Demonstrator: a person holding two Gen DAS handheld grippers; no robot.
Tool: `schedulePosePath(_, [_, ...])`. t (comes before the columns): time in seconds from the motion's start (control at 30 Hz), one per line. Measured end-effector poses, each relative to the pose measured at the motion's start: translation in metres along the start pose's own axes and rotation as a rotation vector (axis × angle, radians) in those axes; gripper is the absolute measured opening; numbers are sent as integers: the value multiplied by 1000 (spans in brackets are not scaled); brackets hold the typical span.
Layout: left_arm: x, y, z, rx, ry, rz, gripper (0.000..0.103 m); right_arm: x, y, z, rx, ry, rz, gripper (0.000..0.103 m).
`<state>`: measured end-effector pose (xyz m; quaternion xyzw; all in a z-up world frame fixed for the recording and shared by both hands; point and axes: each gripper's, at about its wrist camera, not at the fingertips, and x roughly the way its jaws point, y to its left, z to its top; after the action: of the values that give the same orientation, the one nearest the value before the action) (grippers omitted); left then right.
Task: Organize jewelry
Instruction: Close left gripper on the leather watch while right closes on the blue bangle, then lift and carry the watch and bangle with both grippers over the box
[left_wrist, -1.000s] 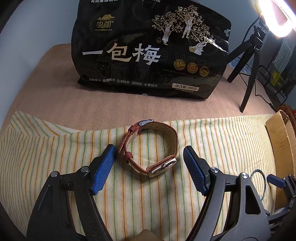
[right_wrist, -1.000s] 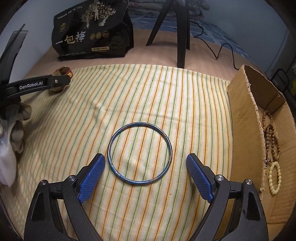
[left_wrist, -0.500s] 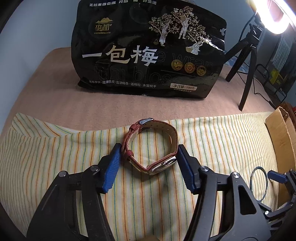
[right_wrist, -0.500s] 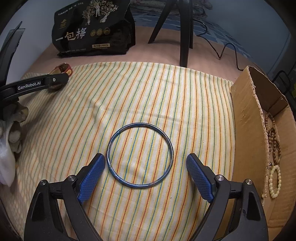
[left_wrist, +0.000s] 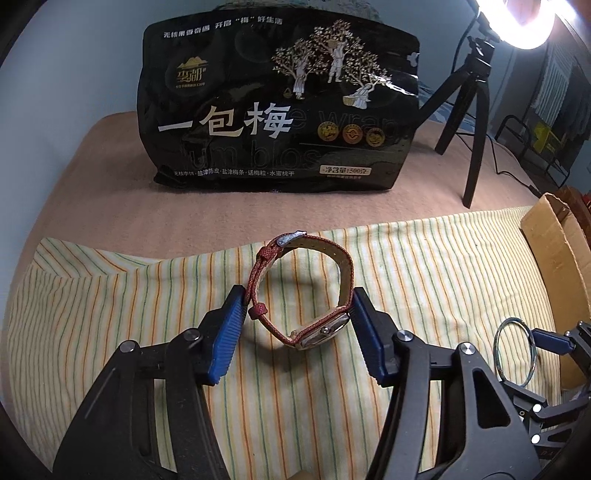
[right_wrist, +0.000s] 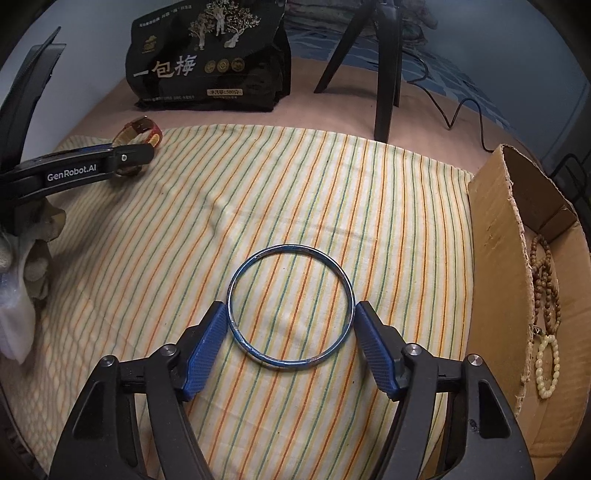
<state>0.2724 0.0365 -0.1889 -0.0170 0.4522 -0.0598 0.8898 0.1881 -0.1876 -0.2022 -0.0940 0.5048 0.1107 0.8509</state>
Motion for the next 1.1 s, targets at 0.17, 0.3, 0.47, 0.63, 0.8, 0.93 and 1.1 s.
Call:
schedulePosePath(0.17, [-10,-3,-4,9,-10,0,58,-10,4,-2,-21,-22,2,70])
schedulePosePath(0.3, [-21,-5,-5,10,-20,2,58,-22,7,-3,-33,-49,7,70])
schedulePosePath(0.47, [-41,-11,-6,34,-52,-2,58,-37,10,0,-39,-88,13,70])
schedulePosePath(0.63, [-69,-23,-5,63,-87,-12,58,-57,7,-2,-32,-129,24,70])
schedulePosePath(0.8, [-97,-43,-3,79,-116,-42,58,-80,-2,-5,-18,-162,31,70])
schedulePosePath(0.93, [-116,-64,-4,110,-140,-61,58,-102,-14,-9,-2,-197,26,70])
schedulePosePath(1.1, [-133,-85,-4,117,-158,-93,58,-122,-33,-13,29,-226,19,70])
